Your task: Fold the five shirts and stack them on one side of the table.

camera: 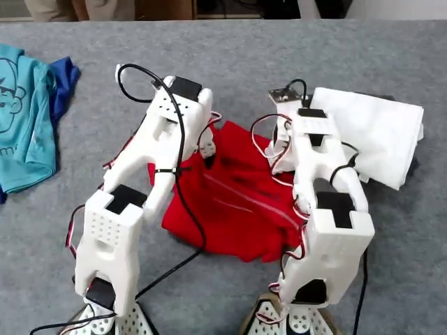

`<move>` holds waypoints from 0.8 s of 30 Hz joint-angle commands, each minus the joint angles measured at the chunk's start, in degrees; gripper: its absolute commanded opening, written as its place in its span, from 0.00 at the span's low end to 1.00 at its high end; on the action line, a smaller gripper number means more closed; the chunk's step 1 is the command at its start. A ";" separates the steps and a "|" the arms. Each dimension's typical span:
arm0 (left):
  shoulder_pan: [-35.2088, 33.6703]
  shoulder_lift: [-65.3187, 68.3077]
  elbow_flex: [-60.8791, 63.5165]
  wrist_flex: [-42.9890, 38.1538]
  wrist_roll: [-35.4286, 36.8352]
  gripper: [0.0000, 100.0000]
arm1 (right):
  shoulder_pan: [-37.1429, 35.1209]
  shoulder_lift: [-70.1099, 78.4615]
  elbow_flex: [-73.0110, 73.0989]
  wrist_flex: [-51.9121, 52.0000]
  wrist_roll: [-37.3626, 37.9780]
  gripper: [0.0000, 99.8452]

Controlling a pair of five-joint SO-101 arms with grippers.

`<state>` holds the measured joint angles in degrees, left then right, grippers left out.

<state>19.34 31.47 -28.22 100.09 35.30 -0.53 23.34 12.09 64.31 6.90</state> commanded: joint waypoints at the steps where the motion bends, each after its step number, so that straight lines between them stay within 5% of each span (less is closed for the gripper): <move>1: 0.26 -0.13 -2.81 -0.35 0.18 0.15 | -1.63 0.13 -0.04 -3.43 -0.53 0.00; 17: -0.53 -0.40 -2.81 -5.98 -2.90 0.02 | -1.63 0.22 -0.04 -3.43 -0.53 0.00; 24: -3.08 -8.31 -11.43 0.79 -18.81 0.02 | -1.19 -0.40 -3.03 -2.20 -1.14 0.00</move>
<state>18.90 30.42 -34.11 99.30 23.25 -0.53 23.34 11.91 64.31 6.90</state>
